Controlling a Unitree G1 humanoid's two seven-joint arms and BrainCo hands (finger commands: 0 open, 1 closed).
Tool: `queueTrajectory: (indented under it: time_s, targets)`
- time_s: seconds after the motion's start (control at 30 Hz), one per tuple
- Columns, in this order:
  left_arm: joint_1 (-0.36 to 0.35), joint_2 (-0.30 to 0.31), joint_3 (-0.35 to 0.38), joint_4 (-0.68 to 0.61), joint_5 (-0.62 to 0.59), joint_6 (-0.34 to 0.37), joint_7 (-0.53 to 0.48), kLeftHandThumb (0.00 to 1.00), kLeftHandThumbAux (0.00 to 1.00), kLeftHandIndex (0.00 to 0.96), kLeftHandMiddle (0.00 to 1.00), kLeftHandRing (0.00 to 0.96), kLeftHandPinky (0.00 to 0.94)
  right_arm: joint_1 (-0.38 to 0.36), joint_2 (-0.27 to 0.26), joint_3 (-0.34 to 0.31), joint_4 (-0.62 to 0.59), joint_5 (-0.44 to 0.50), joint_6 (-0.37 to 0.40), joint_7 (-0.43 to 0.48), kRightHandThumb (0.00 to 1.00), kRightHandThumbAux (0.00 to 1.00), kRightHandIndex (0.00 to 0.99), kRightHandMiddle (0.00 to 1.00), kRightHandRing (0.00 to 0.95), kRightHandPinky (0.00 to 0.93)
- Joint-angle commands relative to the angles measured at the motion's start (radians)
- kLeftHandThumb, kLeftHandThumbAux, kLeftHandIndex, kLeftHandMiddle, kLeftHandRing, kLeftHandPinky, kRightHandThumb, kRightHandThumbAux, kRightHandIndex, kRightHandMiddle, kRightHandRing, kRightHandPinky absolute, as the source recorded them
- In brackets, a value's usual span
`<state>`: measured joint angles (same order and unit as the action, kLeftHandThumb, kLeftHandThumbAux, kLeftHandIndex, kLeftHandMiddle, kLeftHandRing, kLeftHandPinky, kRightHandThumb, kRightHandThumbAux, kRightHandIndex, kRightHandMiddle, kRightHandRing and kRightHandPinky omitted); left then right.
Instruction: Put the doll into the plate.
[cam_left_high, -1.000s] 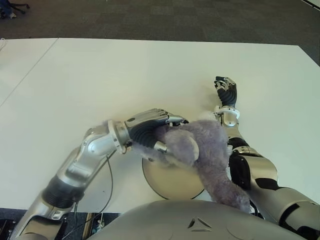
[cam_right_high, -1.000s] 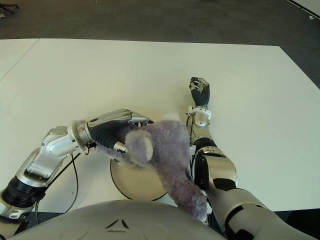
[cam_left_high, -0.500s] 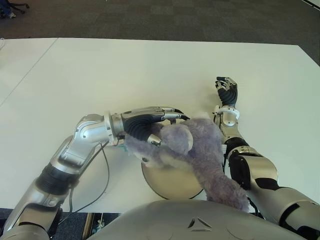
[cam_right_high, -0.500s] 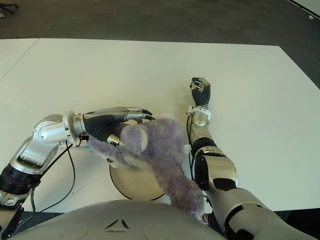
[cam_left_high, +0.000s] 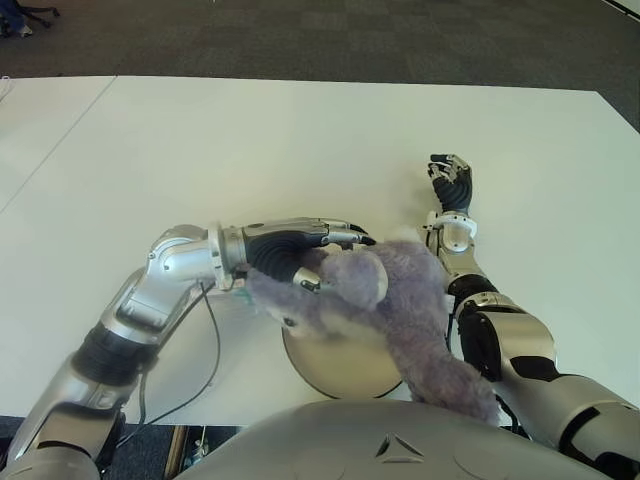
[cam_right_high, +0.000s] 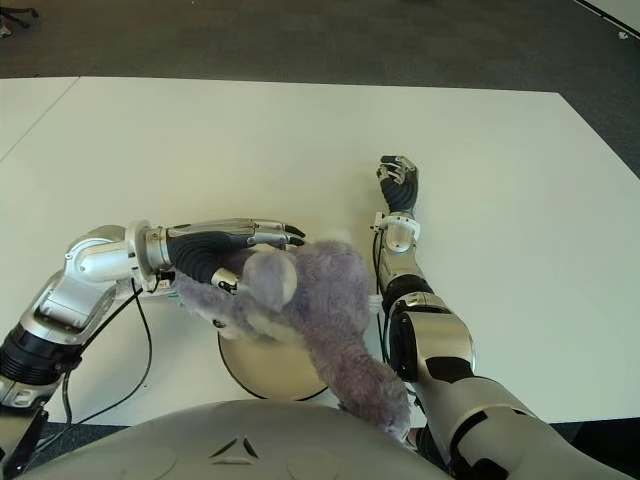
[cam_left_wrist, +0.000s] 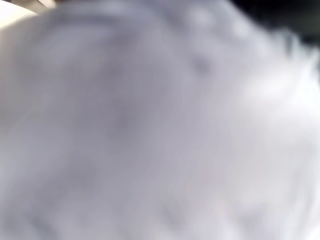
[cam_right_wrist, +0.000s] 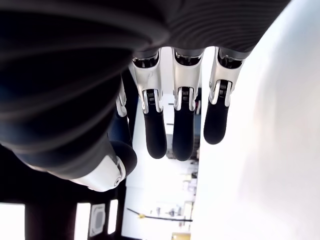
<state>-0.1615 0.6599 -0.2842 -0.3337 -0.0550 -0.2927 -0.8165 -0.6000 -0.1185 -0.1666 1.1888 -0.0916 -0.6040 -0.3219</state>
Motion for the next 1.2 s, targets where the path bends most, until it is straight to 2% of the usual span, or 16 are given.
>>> queueTrajectory:
  time_s: [0.03, 0.4, 0.63, 0.83, 1.0, 1.13, 1.2]
  targets:
    - [-0.047, 0.029, 0.018, 0.041, -0.086, -0.017, -0.098, 0.248, 0.178, 0.000, 0.000, 0.000, 0.000, 0.265, 0.059, 0.023, 0.159, -0.030, 0.088, 0.000, 0.663, 0.744, 0.400, 0.318, 0.313, 0.299]
    - [-0.065, 0.056, 0.063, 0.076, -0.143, -0.009, -0.139, 0.244, 0.177, 0.000, 0.000, 0.000, 0.000, 0.265, 0.058, 0.034, 0.159, -0.039, 0.082, -0.016, 0.661, 0.745, 0.398, 0.302, 0.296, 0.265]
    - [-0.103, 0.097, 0.123, 0.104, -0.206, 0.008, -0.192, 0.247, 0.176, 0.000, 0.000, 0.000, 0.000, 0.264, 0.060, 0.033, 0.159, -0.030, 0.082, -0.001, 0.662, 0.744, 0.398, 0.291, 0.281, 0.247]
    - [-0.102, 0.127, 0.176, 0.094, -0.274, -0.005, -0.237, 0.260, 0.186, 0.000, 0.000, 0.000, 0.000, 0.264, 0.063, 0.018, 0.160, -0.012, 0.084, 0.025, 0.661, 0.745, 0.397, 0.289, 0.278, 0.277]
    - [-0.091, 0.186, 0.242, 0.057, -0.394, 0.001, -0.333, 0.311, 0.217, 0.000, 0.000, 0.000, 0.000, 0.263, 0.067, 0.005, 0.159, 0.001, 0.083, 0.039, 0.661, 0.746, 0.396, 0.287, 0.275, 0.263]
    - [-0.083, 0.259, 0.302, 0.057, -0.473, -0.003, -0.445, 0.347, 0.236, 0.000, 0.000, 0.000, 0.000, 0.263, 0.067, 0.001, 0.159, 0.003, 0.084, 0.042, 0.661, 0.746, 0.396, 0.288, 0.277, 0.274]
    - [-0.084, 0.269, 0.315, 0.065, -0.493, -0.008, -0.477, 0.363, 0.243, 0.000, 0.000, 0.000, 0.000, 0.263, 0.068, 0.000, 0.159, 0.002, 0.084, 0.043, 0.661, 0.746, 0.396, 0.290, 0.277, 0.258]
